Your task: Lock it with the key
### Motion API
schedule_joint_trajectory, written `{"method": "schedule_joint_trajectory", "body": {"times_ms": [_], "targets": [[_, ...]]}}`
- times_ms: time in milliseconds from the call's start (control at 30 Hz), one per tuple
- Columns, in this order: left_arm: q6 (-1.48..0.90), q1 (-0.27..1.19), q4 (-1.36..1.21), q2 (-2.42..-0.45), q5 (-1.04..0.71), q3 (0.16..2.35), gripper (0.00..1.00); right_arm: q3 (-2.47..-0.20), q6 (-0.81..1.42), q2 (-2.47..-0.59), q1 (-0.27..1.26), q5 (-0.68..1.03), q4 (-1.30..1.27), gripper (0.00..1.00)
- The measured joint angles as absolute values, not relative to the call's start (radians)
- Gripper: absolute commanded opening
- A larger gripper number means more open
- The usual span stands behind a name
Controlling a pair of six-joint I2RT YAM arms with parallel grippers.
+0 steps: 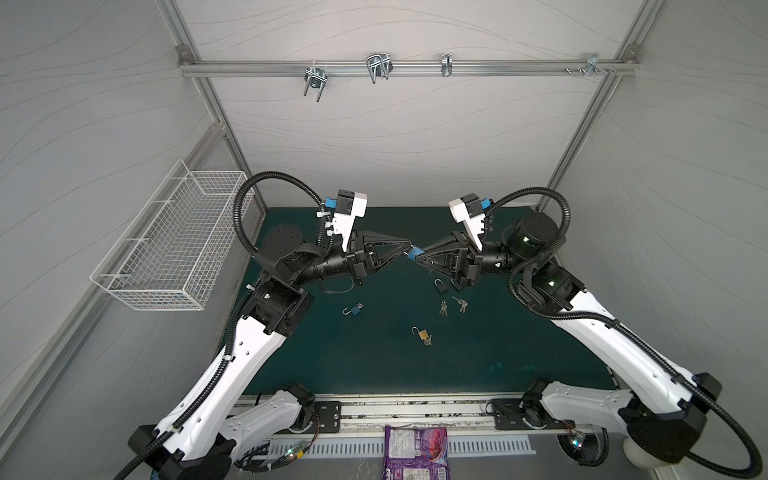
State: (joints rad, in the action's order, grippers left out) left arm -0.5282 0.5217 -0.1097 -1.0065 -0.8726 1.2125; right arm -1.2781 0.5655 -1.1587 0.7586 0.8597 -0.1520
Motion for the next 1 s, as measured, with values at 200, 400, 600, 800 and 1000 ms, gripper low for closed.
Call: {"method": "schedule_joint_trajectory", "body": {"times_ms": [200, 400, 600, 800, 1000], "targets": [[-0.521, 0.569, -0.133, -1.008, -0.812, 1.209, 0.0, -1.305, 0.564, -1.158, 0.757, 0.855, -0.141, 0.0], [-0.468, 0.665, -0.176, -1.009, -0.703, 1.22, 0.0, -1.394, 0.53, -1.166, 0.748, 0.883, -0.088, 0.0], [-0.501, 0.595, -0.222, -0.977, -0.743, 1.162, 0.0, -1.38, 0.472, -1.162, 0.748, 0.855, -0.051, 0.0], [-0.579, 0.474, -0.165, -1.003, -0.884, 1.139, 0.0, -1.247, 0.443, -1.115, 0.73, 0.792, -0.033, 0.0], [-0.635, 0.473, -0.175, -1.025, -0.967, 1.139, 0.0, -1.205, 0.419, -1.066, 0.731, 0.778, -0.015, 0.0]]}}
